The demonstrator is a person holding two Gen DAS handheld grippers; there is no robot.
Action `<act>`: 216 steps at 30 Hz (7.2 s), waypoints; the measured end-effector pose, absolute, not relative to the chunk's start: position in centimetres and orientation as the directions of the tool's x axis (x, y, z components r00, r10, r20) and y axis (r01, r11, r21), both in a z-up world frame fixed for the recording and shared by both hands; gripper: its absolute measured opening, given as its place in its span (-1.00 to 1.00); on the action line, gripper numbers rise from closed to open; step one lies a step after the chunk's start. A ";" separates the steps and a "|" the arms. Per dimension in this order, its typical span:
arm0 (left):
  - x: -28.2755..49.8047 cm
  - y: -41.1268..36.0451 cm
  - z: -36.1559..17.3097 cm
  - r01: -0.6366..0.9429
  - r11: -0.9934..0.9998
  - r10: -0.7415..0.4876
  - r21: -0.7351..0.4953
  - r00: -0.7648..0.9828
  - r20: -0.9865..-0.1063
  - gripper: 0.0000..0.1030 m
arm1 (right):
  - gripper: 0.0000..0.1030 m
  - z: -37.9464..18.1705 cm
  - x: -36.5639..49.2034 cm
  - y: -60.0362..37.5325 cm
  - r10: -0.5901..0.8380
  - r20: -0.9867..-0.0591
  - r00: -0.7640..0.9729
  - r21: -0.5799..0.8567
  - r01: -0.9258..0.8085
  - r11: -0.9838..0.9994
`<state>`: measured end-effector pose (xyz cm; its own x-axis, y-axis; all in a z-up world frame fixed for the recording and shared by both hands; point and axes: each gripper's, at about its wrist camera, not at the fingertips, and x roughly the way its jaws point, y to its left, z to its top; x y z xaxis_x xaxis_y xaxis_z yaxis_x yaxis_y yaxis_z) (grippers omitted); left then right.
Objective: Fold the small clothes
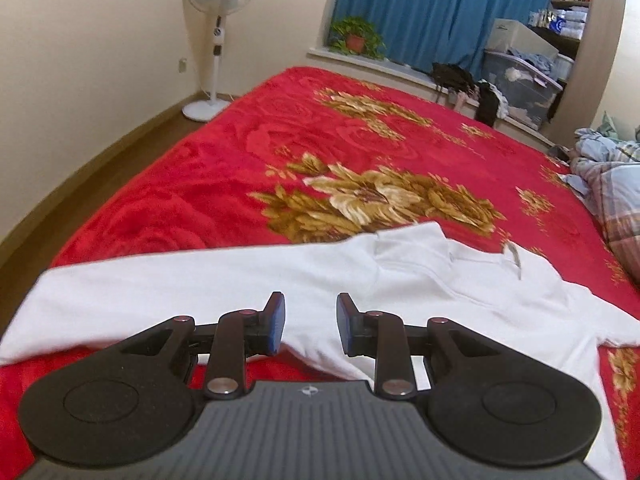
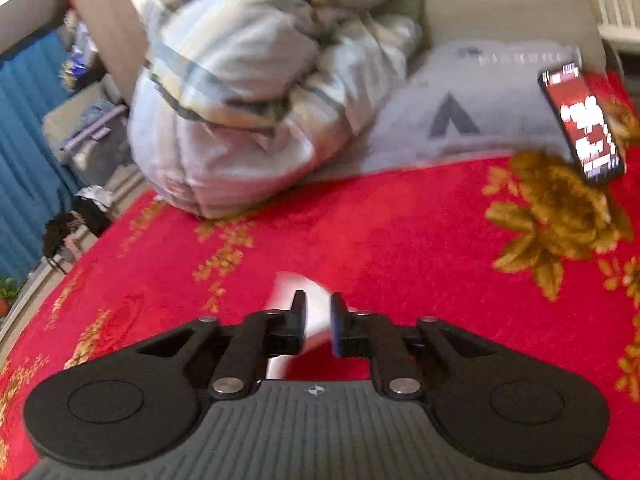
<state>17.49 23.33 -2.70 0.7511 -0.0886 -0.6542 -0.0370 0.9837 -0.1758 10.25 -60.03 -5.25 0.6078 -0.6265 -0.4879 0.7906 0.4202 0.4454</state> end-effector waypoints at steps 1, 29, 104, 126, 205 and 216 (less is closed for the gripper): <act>17.2 23.4 -2.8 -0.029 0.981 -0.107 -0.192 0.744 -0.659 -0.40 | -0.47 -4.9 9.8 -59.0 -0.616 -0.473 0.630 0.447 0.774 0.449; -1.9 19.7 -8.5 -0.031 0.962 -0.218 -0.272 0.514 -0.830 -0.87 | -0.93 -10.1 -6.0 -32.0 0.129 -0.787 0.603 0.330 0.235 0.914; 13.4 51.7 -10.7 -0.763 0.390 0.152 -0.516 0.606 -0.781 -0.82 | 0.02 -3.1 13.0 -27.1 0.107 -0.563 0.820 0.272 0.062 0.960; 18.8 17.3 -2.6 0.194 0.955 -0.293 -0.223 0.721 -0.628 -0.68 | -0.49 -6.1 14.0 -27.7 0.256 -0.634 0.730 0.435 0.063 0.898; 11.7 12.3 -1.4 0.132 0.990 -0.139 -0.056 0.790 -0.598 0.03 | -0.22 -4.7 10.1 -51.2 -0.117 -0.592 0.798 0.358 0.391 0.848; 13.7 10.0 -4.4 0.177 0.983 -0.110 0.047 0.775 -0.622 0.03 | -0.19 -10.6 8.2 -64.6 -0.241 -0.585 0.775 0.524 0.587 0.617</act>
<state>13.70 10.04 -4.36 0.7754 -0.1100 -0.6219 0.1774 0.9830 0.0474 8.19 -64.58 -10.56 0.7747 -0.2406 -0.5847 0.5870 0.6172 0.5238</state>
